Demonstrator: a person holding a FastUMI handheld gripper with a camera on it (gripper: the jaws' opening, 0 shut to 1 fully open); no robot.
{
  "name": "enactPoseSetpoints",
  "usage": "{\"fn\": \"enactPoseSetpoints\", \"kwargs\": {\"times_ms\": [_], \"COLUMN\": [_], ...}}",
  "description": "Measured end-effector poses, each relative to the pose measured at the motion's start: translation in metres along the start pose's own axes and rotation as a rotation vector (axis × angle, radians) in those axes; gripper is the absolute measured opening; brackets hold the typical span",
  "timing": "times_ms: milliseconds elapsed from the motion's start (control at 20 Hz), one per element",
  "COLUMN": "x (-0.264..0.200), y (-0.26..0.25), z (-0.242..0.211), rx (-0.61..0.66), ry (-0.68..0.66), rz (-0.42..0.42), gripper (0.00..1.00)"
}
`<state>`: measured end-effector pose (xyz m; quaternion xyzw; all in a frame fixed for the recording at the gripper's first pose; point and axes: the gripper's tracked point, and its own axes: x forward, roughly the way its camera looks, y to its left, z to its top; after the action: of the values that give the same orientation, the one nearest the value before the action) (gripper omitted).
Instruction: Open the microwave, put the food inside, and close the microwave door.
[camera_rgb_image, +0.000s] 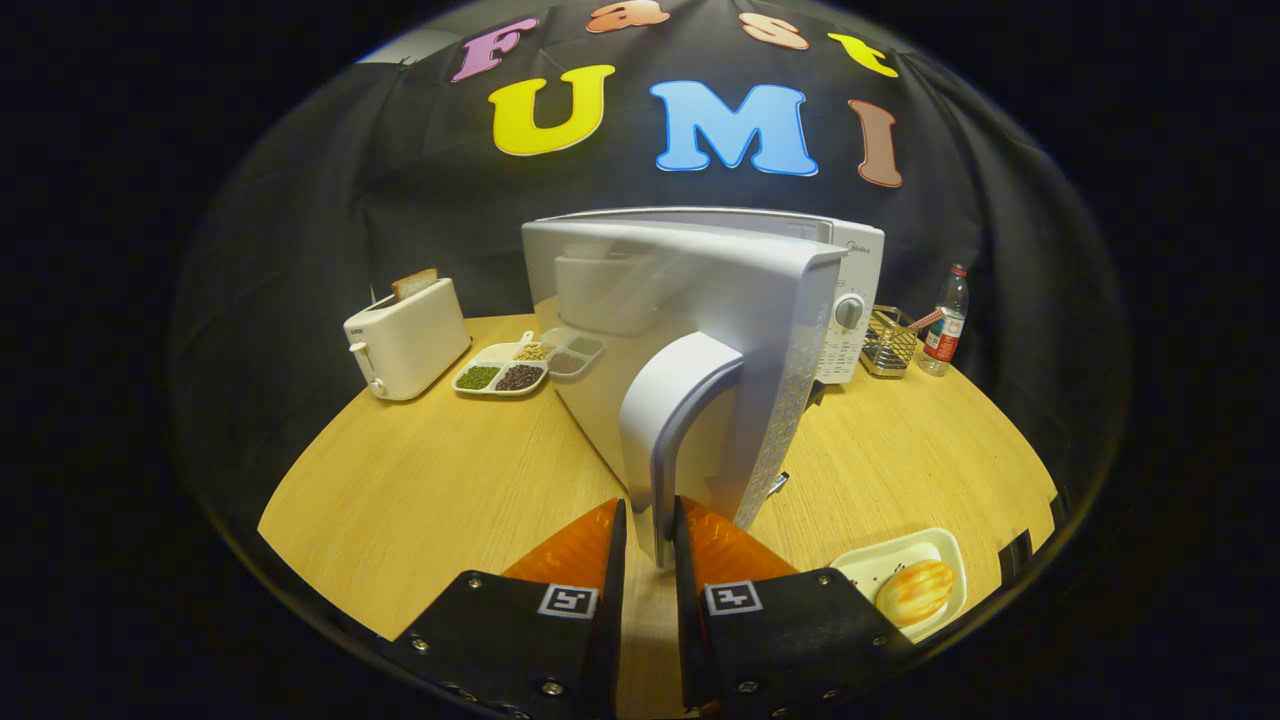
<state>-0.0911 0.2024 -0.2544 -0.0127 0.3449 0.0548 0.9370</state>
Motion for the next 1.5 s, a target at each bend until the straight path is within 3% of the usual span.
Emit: {"fn": "enactPoseSetpoints", "kwargs": {"times_ms": [650, 900, 1100, 1200, 1300, 1350, 1400, 1500], "x": [-0.023, -0.029, -0.067, -0.093, -0.115, -0.124, -0.128, -0.13], "y": [0.106, 0.158, 0.193, 0.198, 0.196, 0.191, 0.181, 0.159], "z": [-0.031, -0.042, -0.012, 0.014, 0.042, 0.055, 0.068, 0.085], "rx": [-0.189, -0.184, -0.141, -0.115, -0.077, -0.064, -0.053, -0.041], "ry": [0.033, 0.063, 0.009, -0.047, -0.112, -0.147, -0.178, -0.223], "rz": [0.142, 0.344, 0.539, 0.595, 0.629, 0.62, 0.602, 0.559], "gripper": [0.25, 0.25, 0.25, 0.39, 0.6, 0.88, 0.97, 0.98]}}
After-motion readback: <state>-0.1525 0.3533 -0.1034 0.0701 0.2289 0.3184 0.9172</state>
